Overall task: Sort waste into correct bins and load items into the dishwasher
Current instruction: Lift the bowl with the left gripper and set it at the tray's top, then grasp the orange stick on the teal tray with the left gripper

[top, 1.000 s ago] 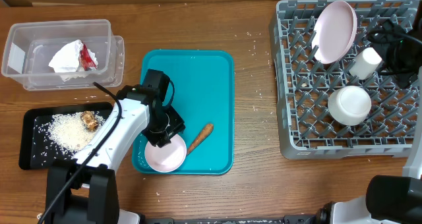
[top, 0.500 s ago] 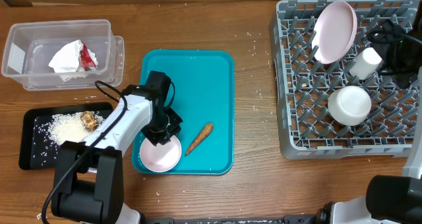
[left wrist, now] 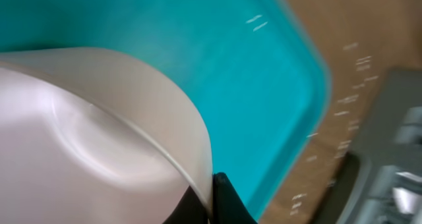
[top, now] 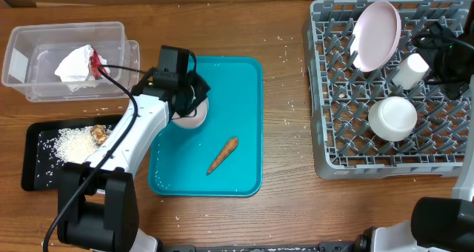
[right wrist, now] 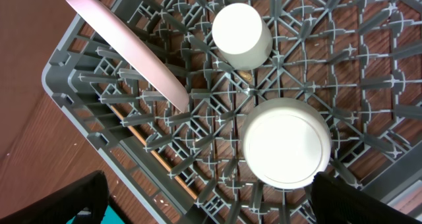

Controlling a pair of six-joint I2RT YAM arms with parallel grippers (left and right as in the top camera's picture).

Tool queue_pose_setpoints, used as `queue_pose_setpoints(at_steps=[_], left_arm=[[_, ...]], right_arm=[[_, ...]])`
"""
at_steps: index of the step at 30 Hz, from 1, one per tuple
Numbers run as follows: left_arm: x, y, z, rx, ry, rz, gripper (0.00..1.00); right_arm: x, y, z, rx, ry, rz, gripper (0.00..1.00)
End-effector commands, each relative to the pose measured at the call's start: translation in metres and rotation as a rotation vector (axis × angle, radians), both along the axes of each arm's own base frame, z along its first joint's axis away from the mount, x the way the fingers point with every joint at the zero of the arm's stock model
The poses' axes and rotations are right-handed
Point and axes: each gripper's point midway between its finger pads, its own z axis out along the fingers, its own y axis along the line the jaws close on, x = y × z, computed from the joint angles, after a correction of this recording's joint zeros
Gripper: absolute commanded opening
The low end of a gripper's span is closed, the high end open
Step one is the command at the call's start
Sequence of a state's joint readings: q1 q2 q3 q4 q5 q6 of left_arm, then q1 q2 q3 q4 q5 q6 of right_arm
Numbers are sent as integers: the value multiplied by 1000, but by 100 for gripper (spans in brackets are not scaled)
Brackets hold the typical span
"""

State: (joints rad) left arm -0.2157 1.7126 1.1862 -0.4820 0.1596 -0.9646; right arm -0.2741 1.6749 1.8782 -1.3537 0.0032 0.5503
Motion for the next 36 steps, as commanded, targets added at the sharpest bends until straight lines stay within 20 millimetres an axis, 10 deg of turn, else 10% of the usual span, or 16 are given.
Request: queue_pose_setpoints(at_steps=[1, 4, 6, 14, 20, 26, 36], left_arm=[[20, -12, 17, 11, -118, -57, 29], [28, -24, 27, 41, -202, -141, 81], [29, -29, 32, 56, -221, -186, 87], [-3, -44, 37, -6, -75, -307, 84], [-63, -53, 31, -56, 120, -532, 71], [-129, -41, 14, 80, 291, -818, 79], [-142, -45, -45, 444, 316, -933, 86]], right_arm=[[0, 0, 5, 2, -19, -4, 100], [0, 0, 5, 1, -19, -4, 100], [0, 0, 5, 2, -19, -4, 100], [0, 0, 5, 2, -19, -4, 100], [0, 0, 5, 2, -19, -4, 100], [0, 0, 5, 2, -19, -4, 100], [0, 0, 5, 2, -19, -4, 100]])
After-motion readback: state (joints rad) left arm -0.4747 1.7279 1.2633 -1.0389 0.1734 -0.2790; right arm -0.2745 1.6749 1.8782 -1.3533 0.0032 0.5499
